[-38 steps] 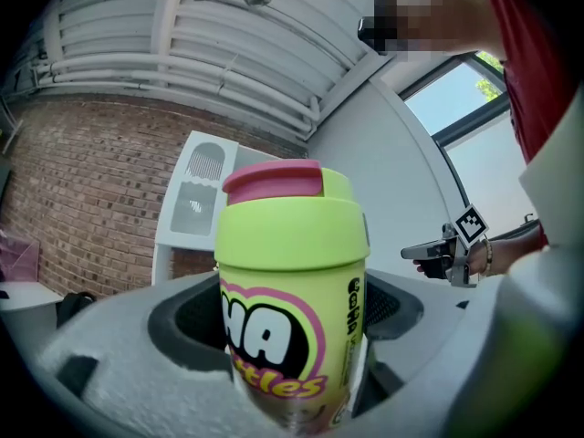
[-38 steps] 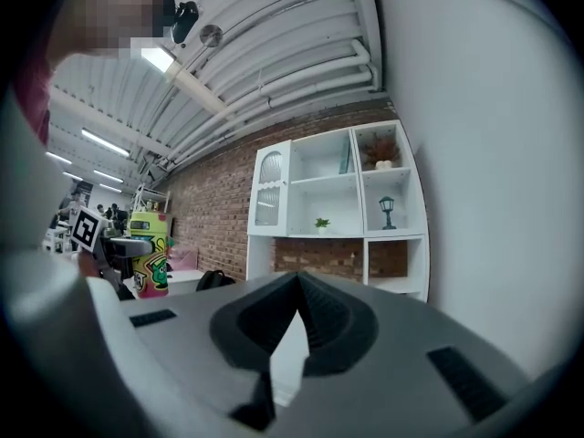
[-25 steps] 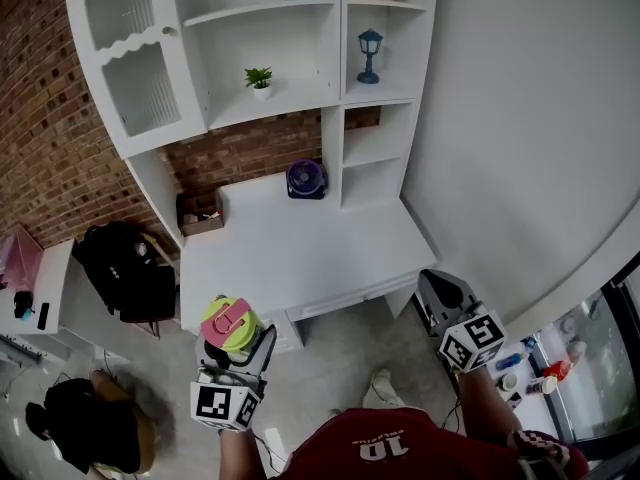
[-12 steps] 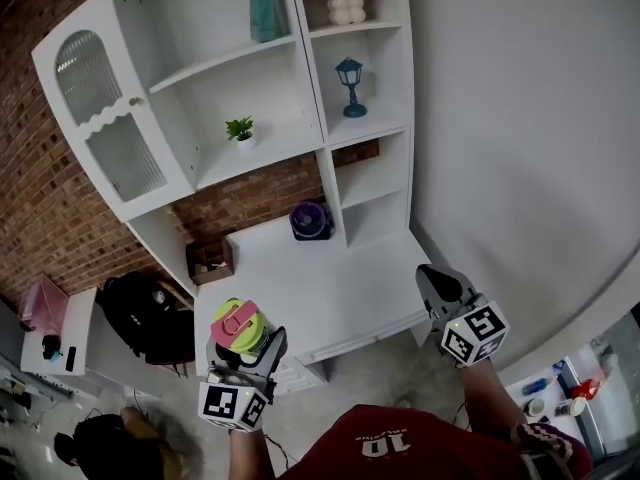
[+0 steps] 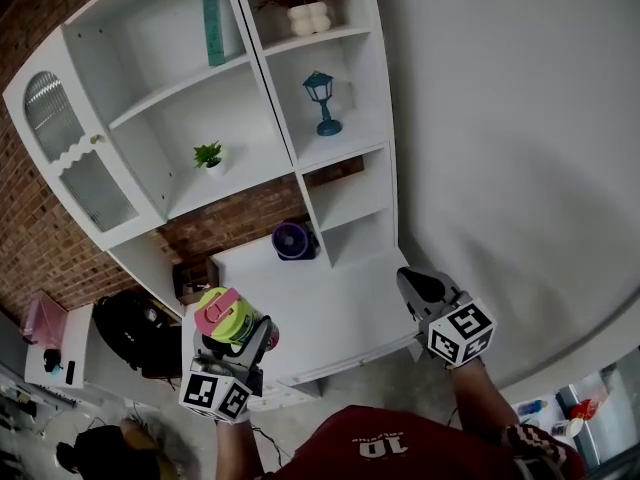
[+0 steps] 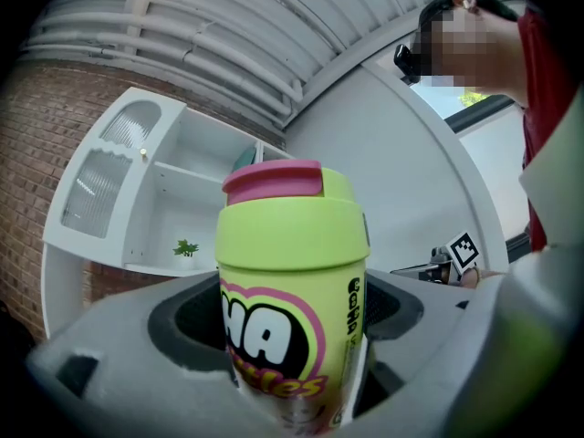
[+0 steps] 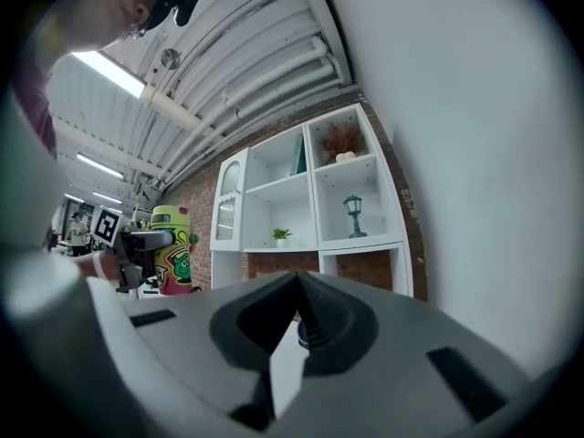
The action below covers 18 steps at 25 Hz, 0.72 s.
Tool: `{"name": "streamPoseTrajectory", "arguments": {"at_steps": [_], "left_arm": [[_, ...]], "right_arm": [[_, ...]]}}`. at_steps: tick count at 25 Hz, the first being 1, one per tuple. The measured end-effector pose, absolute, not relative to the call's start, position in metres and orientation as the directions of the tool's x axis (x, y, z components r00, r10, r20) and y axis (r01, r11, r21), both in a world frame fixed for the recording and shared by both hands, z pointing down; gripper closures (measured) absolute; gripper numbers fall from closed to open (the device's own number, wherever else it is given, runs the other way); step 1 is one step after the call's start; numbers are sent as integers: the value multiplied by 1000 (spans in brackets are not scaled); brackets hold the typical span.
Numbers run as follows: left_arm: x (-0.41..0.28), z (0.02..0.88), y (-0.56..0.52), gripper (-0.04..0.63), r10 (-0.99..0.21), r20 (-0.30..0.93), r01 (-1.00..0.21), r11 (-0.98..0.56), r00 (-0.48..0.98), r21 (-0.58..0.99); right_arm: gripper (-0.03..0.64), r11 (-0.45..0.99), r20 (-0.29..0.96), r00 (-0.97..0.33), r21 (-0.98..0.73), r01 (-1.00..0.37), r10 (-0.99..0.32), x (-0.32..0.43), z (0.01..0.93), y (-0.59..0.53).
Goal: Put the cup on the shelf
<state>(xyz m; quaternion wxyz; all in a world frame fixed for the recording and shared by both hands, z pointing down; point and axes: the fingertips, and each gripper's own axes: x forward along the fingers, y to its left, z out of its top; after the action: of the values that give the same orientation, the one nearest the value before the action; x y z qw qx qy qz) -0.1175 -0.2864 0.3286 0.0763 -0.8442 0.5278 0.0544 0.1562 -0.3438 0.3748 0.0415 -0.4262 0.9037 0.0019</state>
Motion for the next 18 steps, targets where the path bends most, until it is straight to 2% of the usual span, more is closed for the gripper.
{"name": "streamPoseTrajectory", "arguments": {"at_steps": [7, 18], "left_arm": [[-100, 330, -318, 189, -889, -144, -900, -431, 436, -64], [-125, 330, -382, 189, -868, -139, -878, -470, 478, -85]], "right_arm": [[612, 711, -83, -707, -32, -702, -702, 147, 368, -378], [612, 698, -65, -697, 8, -716, -714, 113, 356, -427]]}}
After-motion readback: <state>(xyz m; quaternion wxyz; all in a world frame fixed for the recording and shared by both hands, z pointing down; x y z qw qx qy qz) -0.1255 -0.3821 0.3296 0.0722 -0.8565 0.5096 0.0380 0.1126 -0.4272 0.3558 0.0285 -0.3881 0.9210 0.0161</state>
